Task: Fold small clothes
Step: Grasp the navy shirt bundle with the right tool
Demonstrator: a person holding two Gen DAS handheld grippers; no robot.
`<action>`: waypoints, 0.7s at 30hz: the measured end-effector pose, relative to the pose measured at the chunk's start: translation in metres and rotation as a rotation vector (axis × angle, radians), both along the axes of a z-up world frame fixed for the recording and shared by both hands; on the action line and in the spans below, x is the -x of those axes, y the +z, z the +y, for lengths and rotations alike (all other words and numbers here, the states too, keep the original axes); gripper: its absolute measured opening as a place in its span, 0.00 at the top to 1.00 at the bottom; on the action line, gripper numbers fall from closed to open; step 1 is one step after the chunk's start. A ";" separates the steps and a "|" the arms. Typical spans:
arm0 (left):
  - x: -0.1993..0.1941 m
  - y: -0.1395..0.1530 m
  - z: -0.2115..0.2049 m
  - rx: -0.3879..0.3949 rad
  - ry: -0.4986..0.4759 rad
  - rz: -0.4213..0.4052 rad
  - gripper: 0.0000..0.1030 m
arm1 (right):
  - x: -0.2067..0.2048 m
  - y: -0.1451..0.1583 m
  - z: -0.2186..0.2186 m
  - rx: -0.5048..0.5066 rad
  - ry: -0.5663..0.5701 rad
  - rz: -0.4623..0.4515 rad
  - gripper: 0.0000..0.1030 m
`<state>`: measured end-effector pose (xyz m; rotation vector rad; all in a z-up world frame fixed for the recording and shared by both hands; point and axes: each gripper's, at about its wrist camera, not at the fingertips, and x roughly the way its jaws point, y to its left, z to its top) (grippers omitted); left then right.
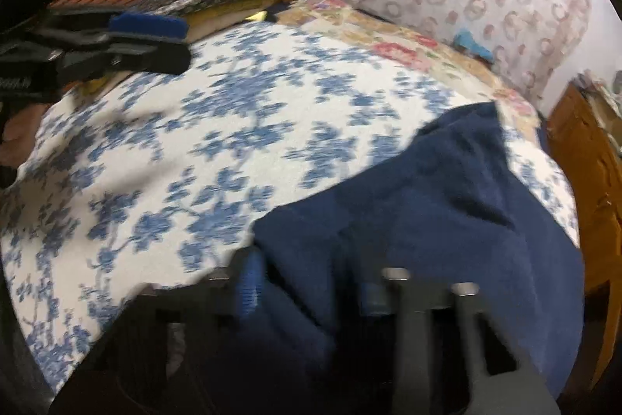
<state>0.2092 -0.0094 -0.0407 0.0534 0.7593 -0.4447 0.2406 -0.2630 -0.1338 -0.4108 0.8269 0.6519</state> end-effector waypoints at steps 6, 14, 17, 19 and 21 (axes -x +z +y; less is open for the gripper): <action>-0.010 0.005 -0.015 0.001 -0.032 0.008 0.46 | 0.000 0.056 -0.048 -0.175 -0.085 -0.068 0.92; -0.032 0.011 -0.050 -0.002 -0.098 0.009 0.46 | -0.032 0.110 -0.144 -0.186 -0.270 -0.178 0.92; -0.040 0.011 -0.063 -0.009 -0.119 0.015 0.46 | -0.049 0.112 -0.172 -0.167 -0.323 -0.169 0.92; -0.044 0.011 -0.071 -0.012 -0.129 0.018 0.46 | -0.061 0.107 -0.192 -0.162 -0.354 -0.147 0.92; -0.051 0.008 -0.081 -0.022 -0.142 0.027 0.46 | -0.068 0.100 -0.204 -0.144 -0.376 -0.129 0.92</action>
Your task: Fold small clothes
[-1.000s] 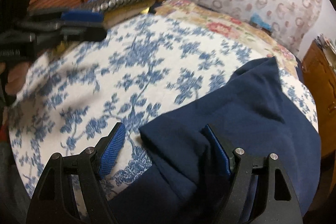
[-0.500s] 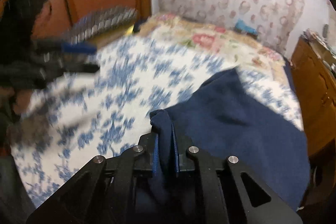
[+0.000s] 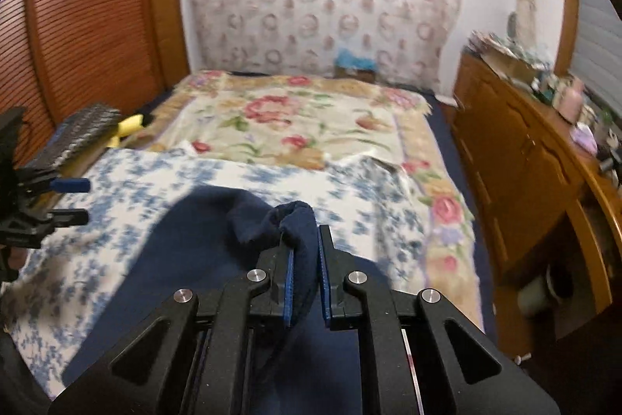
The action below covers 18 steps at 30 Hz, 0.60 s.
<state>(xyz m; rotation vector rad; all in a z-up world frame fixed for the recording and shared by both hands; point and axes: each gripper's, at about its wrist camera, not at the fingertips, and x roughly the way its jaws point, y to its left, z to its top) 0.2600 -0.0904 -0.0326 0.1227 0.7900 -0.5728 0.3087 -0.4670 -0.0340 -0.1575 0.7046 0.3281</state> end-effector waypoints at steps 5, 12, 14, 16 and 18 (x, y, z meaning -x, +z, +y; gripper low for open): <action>-0.017 -0.009 -0.017 -0.019 -0.017 0.035 0.46 | -0.020 -0.033 -0.020 0.015 -0.049 0.075 0.92; -0.044 -0.016 -0.040 -0.044 -0.017 0.053 0.46 | -0.029 -0.067 -0.037 -0.020 -0.110 0.144 0.77; -0.053 -0.019 -0.043 -0.040 -0.013 0.066 0.46 | -0.033 -0.071 -0.043 -0.030 -0.135 0.156 0.61; -0.062 -0.022 -0.049 -0.041 -0.009 0.079 0.46 | -0.036 -0.075 -0.050 -0.052 -0.156 0.165 0.48; -0.072 -0.027 -0.054 -0.047 -0.007 0.088 0.46 | -0.038 -0.079 -0.054 -0.091 -0.147 0.186 0.45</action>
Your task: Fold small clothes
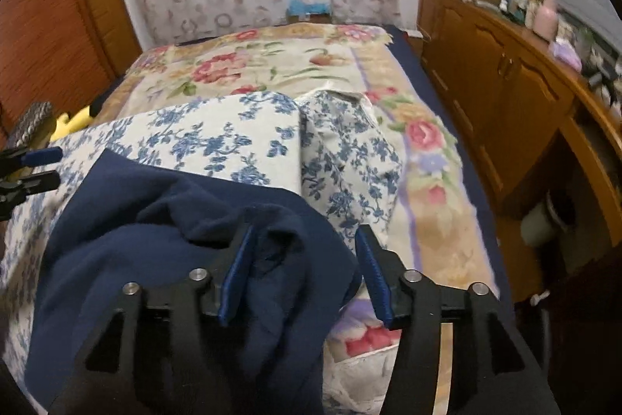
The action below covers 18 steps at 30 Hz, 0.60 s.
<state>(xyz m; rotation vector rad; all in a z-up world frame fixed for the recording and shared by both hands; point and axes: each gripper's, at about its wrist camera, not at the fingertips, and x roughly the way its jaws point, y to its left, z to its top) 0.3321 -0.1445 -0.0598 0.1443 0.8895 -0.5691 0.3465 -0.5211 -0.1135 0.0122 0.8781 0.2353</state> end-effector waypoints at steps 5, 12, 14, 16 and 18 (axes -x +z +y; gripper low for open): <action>-0.016 -0.012 -0.008 0.027 0.004 0.052 0.46 | -0.003 -0.007 0.001 -0.055 0.043 0.022 0.43; -0.020 -0.019 -0.016 0.049 -0.011 0.081 0.46 | -0.006 -0.013 0.000 -0.087 0.061 0.054 0.43; -0.022 -0.021 -0.018 0.061 -0.024 0.091 0.46 | -0.006 -0.013 0.001 -0.091 0.065 0.060 0.44; -0.023 -0.023 -0.019 0.075 -0.034 0.102 0.48 | -0.004 -0.014 0.001 -0.100 0.070 0.066 0.45; -0.025 -0.025 -0.020 0.103 -0.046 0.117 0.67 | 0.000 -0.013 0.002 -0.114 0.092 0.066 0.60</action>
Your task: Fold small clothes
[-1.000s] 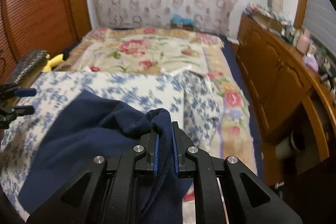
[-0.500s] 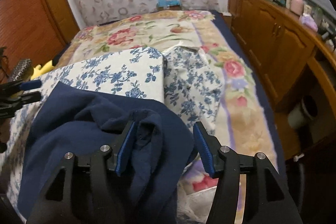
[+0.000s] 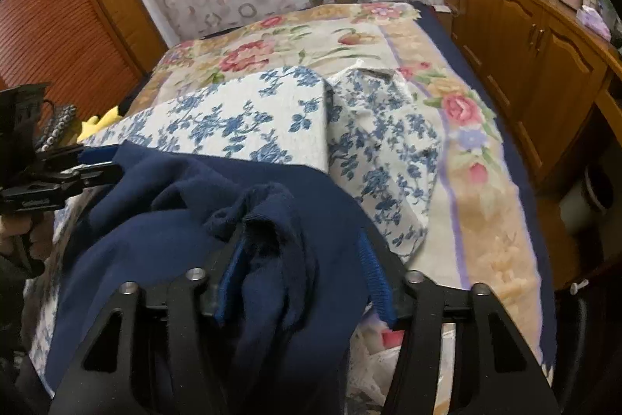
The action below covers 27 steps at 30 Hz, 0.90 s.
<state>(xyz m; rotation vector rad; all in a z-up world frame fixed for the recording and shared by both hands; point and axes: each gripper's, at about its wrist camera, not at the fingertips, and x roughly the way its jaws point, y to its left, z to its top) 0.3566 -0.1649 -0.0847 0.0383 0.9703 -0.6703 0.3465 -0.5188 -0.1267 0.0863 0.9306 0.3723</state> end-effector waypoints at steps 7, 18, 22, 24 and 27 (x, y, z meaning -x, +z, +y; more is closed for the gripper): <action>-0.001 0.003 -0.002 0.023 0.009 0.006 0.94 | 0.016 0.010 0.010 0.121 0.002 -0.087 0.89; 0.072 0.107 0.020 0.186 -0.001 -0.263 0.96 | 0.070 0.097 0.022 0.111 0.046 -0.388 0.93; 0.097 0.149 0.039 0.229 0.008 -0.371 0.97 | 0.094 0.138 0.030 0.102 0.055 -0.497 0.94; 0.110 0.170 0.051 0.246 0.021 -0.415 0.97 | 0.107 0.159 0.037 0.091 0.063 -0.550 0.94; 0.126 0.194 0.070 0.256 0.041 -0.476 0.97 | 0.125 0.185 0.049 0.079 0.080 -0.627 0.94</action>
